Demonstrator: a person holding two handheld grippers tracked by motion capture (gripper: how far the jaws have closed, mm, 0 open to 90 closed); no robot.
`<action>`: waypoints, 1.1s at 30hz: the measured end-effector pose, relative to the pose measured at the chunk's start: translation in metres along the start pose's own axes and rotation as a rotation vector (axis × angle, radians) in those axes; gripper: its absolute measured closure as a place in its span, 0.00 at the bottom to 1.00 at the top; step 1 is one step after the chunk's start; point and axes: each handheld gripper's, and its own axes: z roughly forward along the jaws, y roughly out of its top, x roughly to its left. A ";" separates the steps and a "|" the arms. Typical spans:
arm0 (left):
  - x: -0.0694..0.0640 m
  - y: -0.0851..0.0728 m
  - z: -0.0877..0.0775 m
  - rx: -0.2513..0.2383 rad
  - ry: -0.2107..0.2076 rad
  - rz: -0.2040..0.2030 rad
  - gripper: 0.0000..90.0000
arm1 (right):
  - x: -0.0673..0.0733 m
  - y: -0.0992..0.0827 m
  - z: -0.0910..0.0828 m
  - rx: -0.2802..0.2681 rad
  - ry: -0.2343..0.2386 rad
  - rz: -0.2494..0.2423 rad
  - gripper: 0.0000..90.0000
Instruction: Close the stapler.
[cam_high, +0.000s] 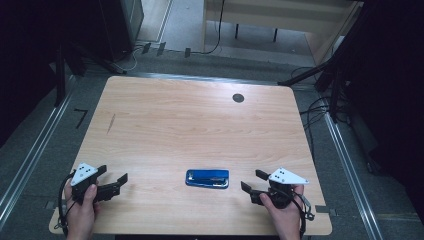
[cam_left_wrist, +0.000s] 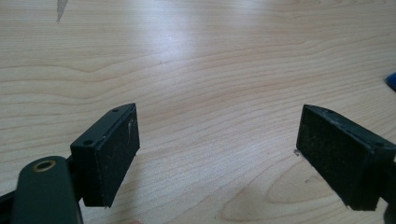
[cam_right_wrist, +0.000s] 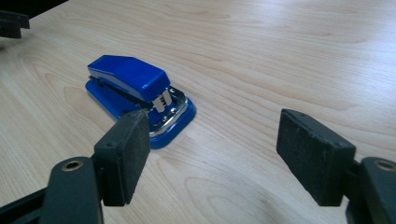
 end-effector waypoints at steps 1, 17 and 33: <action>0.000 0.000 0.000 0.000 0.000 0.000 0.15 | -0.001 0.000 -0.001 -0.002 -0.004 0.001 0.29; 0.000 0.000 0.000 0.001 0.002 0.003 0.15 | -0.024 -0.004 -0.019 -0.042 -0.052 0.029 0.14; 0.000 0.000 0.000 -0.001 0.011 0.000 0.15 | -0.056 -0.013 -0.050 -0.081 -0.132 0.083 0.00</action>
